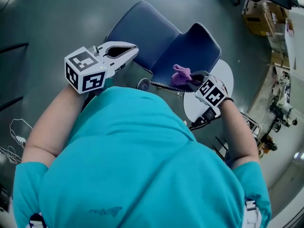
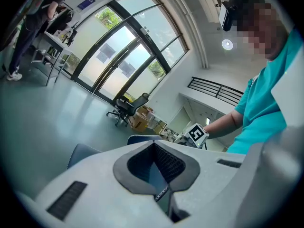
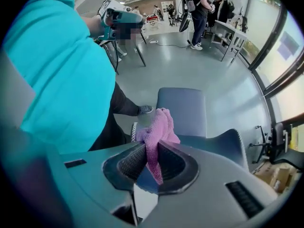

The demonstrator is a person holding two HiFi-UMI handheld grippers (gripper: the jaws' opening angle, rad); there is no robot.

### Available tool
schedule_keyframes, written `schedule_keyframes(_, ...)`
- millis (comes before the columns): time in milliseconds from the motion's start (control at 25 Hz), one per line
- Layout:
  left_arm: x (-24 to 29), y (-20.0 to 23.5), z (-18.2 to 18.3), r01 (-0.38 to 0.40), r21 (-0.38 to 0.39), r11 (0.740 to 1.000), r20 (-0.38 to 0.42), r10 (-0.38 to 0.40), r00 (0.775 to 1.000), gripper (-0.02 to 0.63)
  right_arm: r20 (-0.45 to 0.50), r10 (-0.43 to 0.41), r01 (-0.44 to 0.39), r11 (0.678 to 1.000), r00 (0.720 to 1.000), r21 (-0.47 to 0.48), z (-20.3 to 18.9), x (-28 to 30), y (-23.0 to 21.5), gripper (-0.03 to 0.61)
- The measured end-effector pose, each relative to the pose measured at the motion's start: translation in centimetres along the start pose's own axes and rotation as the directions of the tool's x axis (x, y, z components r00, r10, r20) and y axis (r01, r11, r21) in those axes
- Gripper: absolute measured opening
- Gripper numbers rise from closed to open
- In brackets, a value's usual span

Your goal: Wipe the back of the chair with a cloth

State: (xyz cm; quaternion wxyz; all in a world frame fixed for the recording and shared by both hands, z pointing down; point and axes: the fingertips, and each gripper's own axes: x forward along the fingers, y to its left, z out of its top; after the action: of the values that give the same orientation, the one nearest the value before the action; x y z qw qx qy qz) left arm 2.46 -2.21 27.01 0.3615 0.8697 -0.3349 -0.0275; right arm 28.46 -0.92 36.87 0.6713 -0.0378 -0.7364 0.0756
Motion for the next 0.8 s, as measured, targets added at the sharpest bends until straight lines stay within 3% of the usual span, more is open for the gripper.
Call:
schedule_keyframes(160, -1.0, 1.9, 0.4, -0.015, 0.022, 1.0, 0.0, 0.015, 1.0, -0.005, -0.038, -0.082, 0.079, 0.995, 0.996, -0.066, 1.7, -1.4, -5.2, 0.058)
schedule_keyframes(360, -1.0, 4.2, -0.4, -0.063, 0.038, 0.997, -0.044, 0.065, 0.997, -0.005, -0.074, -0.164, 0.142, 0.96, 0.984, -0.241, 4.0, -2.0, -12.7, 0.058)
schedule_keyframes(440, 0.7, 5.0, -1.8, -0.078, 0.026, 0.997, -0.069, 0.08, 0.994, -0.005, -0.07, -0.207, 0.174, 0.929, 0.976, -0.325, 4.5, -1.3, -16.4, 0.058)
schedule_keyframes(600, 5.2, 6.0, -5.0, -0.093, -0.079, 0.993, -0.058, 0.088, 0.994, -0.005, -0.065, -0.288, 0.226, 0.856, 0.955, -0.464, 4.7, 1.0, -23.4, 0.058)
schedule_keyframes(800, 9.1, 8.8, -8.8, -0.105, -0.132, 0.986, -0.067, 0.097, 0.993, -0.005, -0.092, -0.387, 0.262, 0.762, 0.917, -0.592, 3.9, 5.3, -28.6, 0.058)
